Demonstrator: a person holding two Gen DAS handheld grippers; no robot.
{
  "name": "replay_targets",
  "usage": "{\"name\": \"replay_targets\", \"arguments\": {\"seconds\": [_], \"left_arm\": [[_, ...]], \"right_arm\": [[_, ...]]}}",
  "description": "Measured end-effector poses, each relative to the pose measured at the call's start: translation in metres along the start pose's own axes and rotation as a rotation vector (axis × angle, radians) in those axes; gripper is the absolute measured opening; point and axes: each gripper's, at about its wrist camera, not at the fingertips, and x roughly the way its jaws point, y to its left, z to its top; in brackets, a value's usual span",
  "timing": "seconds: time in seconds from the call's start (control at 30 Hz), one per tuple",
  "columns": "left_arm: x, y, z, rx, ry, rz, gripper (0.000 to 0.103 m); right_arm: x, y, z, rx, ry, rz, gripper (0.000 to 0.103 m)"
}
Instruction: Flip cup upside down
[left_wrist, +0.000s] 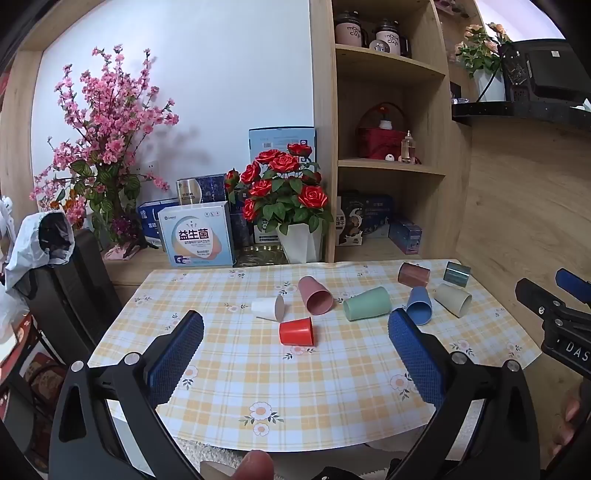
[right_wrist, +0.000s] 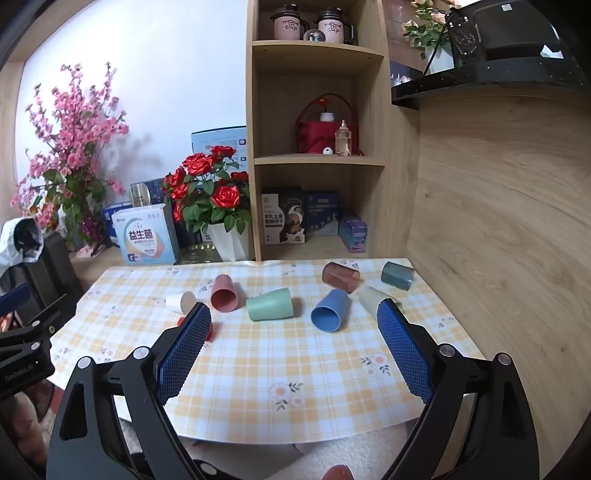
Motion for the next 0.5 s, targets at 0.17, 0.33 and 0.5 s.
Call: {"name": "replay_targets", "arguments": {"seconds": [0.17,0.33,0.5], "left_arm": [[-0.0003,-0.0002,-0.0001,0.003,-0.005,0.001,0.098],[-0.0003,-0.0002,-0.0001,0.003,-0.006,0.001,0.098],[-0.0001,-0.0003,-0.0001,0.004,-0.007,0.003,0.098]], "right_arm": [[0.0000,0.0003,0.0001,0.002,-0.001,-0.001,0.089],[-0.0007,-0.0005,0.0004,0.007,-0.003,-0.002,0.089],[-0.0017,-0.0016,0.0012,0.009,-0.004,-0.001,0.089]]}}
